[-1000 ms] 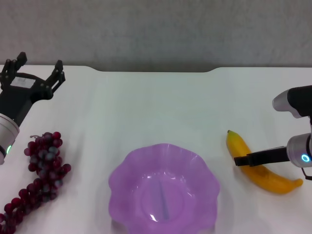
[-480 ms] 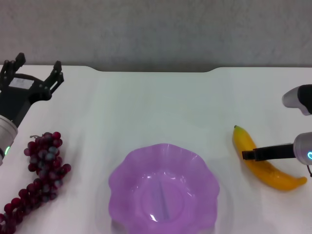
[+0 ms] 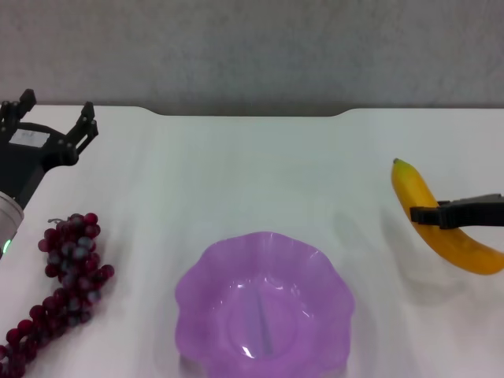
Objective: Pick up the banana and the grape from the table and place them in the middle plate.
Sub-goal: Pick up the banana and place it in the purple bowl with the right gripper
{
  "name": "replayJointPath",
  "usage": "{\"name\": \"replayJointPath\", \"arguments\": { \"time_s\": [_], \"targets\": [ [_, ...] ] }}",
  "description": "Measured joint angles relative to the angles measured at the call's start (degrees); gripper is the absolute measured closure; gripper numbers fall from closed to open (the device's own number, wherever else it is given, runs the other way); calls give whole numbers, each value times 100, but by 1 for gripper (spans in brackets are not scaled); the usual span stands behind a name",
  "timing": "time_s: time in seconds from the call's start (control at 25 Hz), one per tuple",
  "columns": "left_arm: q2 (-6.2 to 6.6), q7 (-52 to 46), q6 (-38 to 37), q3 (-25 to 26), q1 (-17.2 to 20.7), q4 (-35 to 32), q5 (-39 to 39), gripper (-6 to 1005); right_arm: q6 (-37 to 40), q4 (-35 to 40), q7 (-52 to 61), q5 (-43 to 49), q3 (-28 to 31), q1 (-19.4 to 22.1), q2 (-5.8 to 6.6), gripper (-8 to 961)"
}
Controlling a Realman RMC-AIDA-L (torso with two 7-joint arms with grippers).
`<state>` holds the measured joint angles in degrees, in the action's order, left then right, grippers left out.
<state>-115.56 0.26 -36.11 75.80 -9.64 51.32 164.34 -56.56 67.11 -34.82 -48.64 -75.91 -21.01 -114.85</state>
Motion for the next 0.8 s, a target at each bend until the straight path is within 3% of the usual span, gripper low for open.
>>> {"name": "replayJointPath", "arguments": {
  "time_s": [0.12, 0.36, 0.56, 0.8],
  "targets": [
    [5, 0, 2, 0, 13, 0, 2, 121, -310, 517, -8, 31, -148, 89, -16, 475],
    [2, 0, 6, 6, 14, 0, 2, 121, -724, 1258, -14, -11, -1108, 16, -19, 475],
    [2, 0, 12, -11, 4, 0, 2, 121, -845, 1420, -12, -21, -1952, -300, -20, 475],
    [1, 0, 16, -13, -17, 0, 2, 121, -921, 1385, -5, -131, -2493, -554, -27, 475]
  ]
}}
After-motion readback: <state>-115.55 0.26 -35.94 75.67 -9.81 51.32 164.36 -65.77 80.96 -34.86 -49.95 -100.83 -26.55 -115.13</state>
